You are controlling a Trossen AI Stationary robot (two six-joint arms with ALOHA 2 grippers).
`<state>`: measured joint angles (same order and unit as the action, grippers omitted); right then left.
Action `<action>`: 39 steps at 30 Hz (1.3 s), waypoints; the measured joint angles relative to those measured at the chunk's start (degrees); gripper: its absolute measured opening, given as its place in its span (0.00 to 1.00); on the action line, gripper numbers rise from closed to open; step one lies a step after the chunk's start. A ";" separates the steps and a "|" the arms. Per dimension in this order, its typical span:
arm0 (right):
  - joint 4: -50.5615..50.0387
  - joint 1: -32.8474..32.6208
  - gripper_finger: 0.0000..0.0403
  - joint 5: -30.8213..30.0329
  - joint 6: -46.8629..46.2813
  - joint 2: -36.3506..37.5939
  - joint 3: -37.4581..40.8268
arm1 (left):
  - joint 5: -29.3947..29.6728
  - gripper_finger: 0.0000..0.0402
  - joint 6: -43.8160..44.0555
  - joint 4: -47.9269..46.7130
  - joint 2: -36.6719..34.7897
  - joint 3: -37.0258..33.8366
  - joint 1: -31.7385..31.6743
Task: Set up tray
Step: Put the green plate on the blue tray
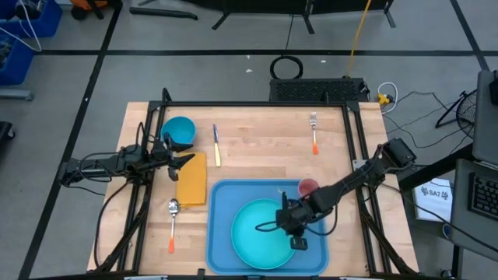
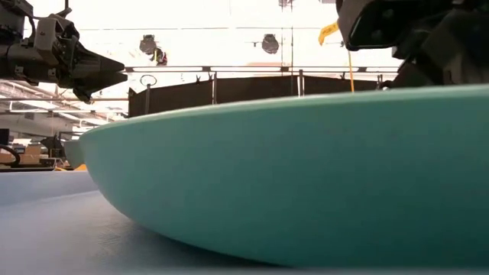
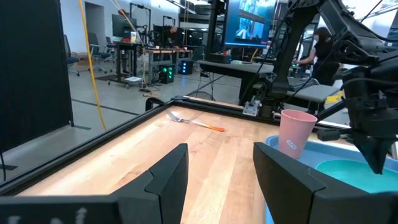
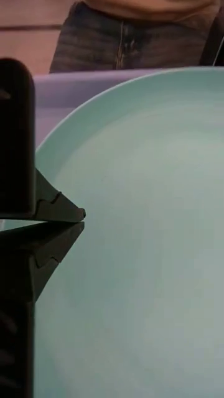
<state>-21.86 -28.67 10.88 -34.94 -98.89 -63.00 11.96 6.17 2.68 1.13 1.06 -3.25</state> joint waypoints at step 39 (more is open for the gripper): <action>-11.89 -4.08 0.00 1.37 -8.09 0.00 0.00 | -0.06 0.46 0.07 -0.20 0.00 0.00 0.00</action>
<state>-33.76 -32.75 12.25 -43.02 -98.89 -63.00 11.90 6.24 2.48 1.13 1.06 -3.25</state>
